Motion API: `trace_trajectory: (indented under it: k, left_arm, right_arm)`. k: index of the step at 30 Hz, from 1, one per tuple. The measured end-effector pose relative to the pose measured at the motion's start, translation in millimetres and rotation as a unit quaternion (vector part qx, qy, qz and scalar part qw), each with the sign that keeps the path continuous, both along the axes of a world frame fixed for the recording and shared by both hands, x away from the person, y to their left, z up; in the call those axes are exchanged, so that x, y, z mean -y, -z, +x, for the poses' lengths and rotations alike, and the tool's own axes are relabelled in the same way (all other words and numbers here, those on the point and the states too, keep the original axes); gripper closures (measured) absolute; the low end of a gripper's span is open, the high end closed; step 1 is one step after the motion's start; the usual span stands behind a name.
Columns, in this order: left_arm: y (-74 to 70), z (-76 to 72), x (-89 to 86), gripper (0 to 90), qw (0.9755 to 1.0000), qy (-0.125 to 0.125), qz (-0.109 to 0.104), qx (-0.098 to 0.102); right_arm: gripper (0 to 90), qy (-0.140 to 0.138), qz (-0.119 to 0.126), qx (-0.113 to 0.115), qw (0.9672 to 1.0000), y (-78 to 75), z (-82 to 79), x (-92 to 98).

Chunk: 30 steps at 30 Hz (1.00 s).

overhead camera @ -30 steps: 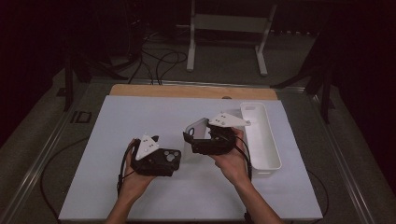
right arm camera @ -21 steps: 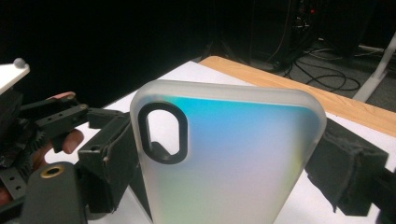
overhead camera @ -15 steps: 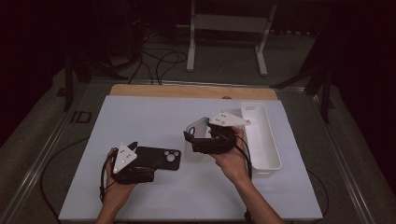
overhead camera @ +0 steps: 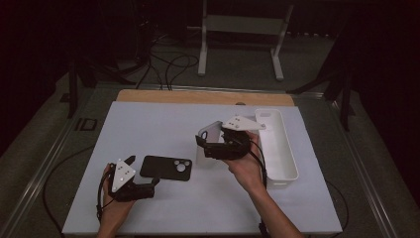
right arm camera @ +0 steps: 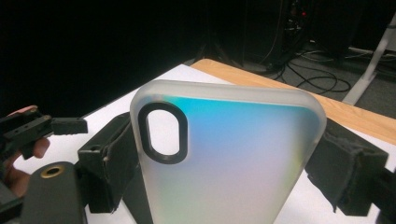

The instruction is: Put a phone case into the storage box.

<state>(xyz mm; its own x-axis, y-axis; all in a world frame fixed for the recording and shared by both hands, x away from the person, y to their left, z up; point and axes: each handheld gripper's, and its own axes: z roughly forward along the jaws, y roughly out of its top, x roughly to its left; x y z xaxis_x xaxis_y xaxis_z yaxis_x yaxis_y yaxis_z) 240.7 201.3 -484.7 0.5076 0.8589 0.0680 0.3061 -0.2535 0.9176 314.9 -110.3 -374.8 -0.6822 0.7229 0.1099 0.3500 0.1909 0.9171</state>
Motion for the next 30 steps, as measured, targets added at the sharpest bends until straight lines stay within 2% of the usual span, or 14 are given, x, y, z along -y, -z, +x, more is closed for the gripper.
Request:
trace_trajectory:
  k: [10,20,30]
  left_arm:
    - [2.5,-0.7,-0.9,0.3,0.9999,-0.013,-0.002,0.006]
    - [2.9,-0.4,-2.0,0.2,0.9997,-0.021,-0.005,0.009]
    - [3.6,0.0,-2.2,0.3,0.9996,-0.025,-0.007,0.009]
  right_arm:
    - [16.7,0.022,0.007,0.003,0.9997,-7.0,12.6,9.1]
    - [16.8,0.044,-0.001,0.015,0.9989,-19.1,29.8,17.9]
    - [16.8,0.072,0.001,0.003,0.9974,-23.8,52.6,30.8]
